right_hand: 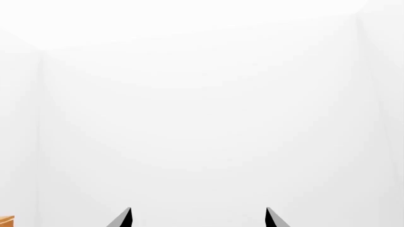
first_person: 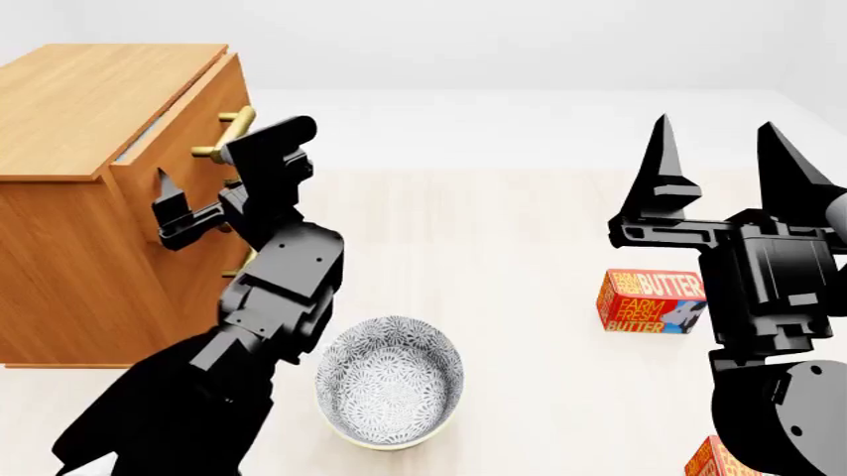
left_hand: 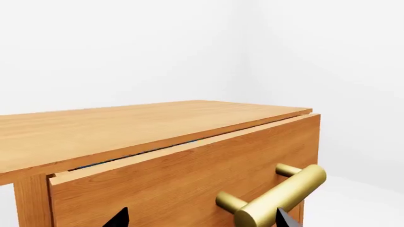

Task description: Put the chocolate pudding in the top drawer of the cabinet and close it.

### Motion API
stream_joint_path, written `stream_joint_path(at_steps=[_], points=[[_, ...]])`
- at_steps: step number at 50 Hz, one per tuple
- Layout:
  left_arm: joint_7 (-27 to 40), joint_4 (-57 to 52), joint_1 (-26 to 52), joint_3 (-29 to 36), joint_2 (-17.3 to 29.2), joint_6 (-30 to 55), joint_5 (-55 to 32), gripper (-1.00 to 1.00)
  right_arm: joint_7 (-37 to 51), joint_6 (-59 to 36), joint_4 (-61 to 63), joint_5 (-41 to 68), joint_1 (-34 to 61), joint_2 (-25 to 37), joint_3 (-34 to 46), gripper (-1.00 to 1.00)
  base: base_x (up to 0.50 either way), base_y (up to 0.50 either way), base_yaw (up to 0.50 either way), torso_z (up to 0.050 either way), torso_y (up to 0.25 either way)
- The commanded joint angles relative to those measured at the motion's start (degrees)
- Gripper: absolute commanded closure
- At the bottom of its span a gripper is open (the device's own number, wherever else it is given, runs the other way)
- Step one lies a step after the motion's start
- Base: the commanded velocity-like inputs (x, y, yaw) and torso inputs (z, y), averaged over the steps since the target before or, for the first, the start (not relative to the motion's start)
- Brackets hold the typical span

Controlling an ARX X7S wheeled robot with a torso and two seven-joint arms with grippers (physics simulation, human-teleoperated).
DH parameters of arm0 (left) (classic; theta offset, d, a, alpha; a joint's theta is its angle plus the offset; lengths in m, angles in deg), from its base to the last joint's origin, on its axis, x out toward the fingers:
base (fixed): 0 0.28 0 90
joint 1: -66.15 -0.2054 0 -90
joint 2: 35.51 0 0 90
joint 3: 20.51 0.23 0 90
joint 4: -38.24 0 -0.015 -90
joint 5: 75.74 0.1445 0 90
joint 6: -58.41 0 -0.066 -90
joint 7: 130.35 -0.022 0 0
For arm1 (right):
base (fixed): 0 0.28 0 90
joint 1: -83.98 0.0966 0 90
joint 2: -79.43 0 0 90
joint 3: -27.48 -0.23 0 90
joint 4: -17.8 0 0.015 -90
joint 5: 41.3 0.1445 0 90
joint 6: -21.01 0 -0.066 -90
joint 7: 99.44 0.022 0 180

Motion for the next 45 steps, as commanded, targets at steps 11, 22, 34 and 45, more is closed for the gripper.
stream_joint_path(at_steps=[11, 22, 34, 45], points=[[-0.37, 2.58, 0.55, -6.74, 0.82, 0.88, 5.79, -1.00, -0.18, -0.37, -0.44, 0.04, -0.43, -0.41, -0.55, -1.00, 0.00, 0.00, 0.00, 0.000, 0.000], [-1.05, 2.61, 0.07, -14.27, 1.20, 2.49, 12.52, -1.00, -0.28, -0.50, -0.48, 0.05, -0.71, -0.37, -0.78, -1.00, 0.00, 0.00, 0.00, 0.000, 0.001], [-1.65, 2.62, -0.39, -23.80, 1.24, 4.03, 21.42, -1.00, -0.49, -0.44, -0.77, 0.06, -1.15, -0.51, -1.04, -1.00, 0.00, 0.00, 0.00, 0.000, 0.000], [-2.43, 2.62, -0.50, -31.63, 0.91, 5.06, 28.86, -1.00, -0.70, -0.30, -0.66, 0.16, -1.51, -0.35, -1.30, -1.00, 0.00, 0.00, 0.00, 0.000, 0.001]])
